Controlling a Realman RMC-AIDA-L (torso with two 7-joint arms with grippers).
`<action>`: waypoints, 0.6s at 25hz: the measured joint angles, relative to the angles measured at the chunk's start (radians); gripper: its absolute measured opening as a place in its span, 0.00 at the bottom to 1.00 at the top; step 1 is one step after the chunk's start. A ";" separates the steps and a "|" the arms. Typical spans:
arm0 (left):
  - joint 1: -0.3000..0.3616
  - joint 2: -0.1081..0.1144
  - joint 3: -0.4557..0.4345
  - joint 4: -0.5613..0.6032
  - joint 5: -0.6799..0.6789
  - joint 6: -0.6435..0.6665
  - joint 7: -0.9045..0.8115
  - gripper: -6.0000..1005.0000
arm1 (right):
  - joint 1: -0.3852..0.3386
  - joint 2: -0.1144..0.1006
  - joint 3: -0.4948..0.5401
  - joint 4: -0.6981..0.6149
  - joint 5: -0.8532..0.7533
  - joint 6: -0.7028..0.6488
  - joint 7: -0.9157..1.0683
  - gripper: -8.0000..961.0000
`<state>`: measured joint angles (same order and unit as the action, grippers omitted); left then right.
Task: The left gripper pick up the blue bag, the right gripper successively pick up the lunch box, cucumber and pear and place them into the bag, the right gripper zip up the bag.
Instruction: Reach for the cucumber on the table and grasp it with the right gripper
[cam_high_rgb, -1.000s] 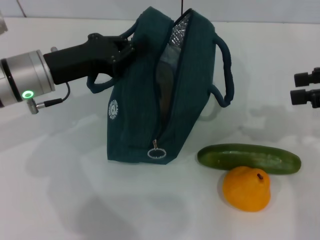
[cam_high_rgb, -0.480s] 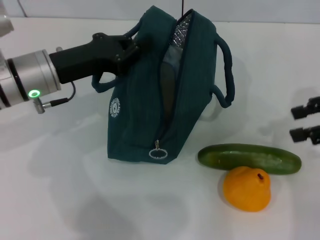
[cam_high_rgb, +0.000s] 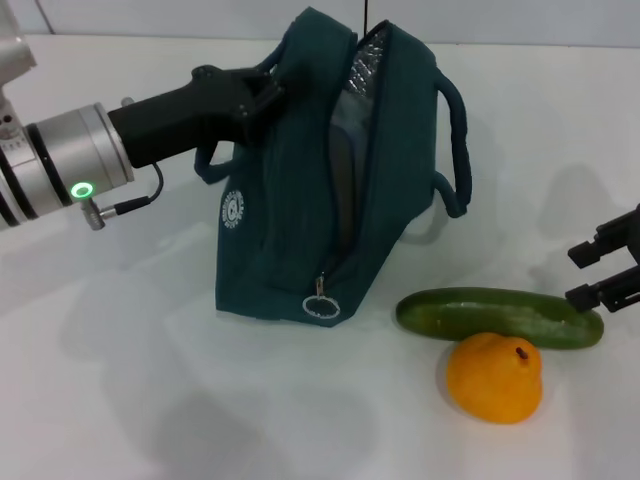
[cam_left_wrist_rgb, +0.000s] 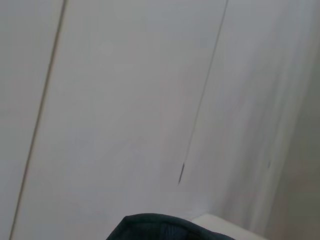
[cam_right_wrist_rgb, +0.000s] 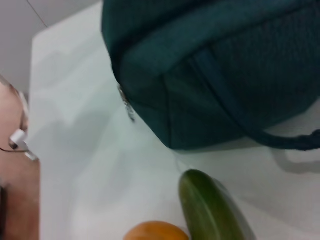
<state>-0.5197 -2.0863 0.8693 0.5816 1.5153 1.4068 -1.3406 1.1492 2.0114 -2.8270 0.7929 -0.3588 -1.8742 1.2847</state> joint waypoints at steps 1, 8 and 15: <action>0.002 0.000 0.000 -0.010 -0.020 0.000 0.011 0.05 | 0.007 -0.002 0.000 -0.016 -0.007 0.017 0.000 0.67; 0.001 0.000 -0.001 -0.060 -0.079 -0.016 0.067 0.05 | 0.078 0.010 0.001 -0.116 -0.121 0.132 0.039 0.68; -0.010 -0.001 0.001 -0.068 -0.090 -0.035 0.077 0.05 | 0.122 0.012 0.002 -0.211 -0.195 0.196 0.069 0.72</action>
<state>-0.5296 -2.0872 0.8700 0.5134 1.4249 1.3721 -1.2638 1.2708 2.0233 -2.8254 0.5819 -0.5539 -1.6778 1.3539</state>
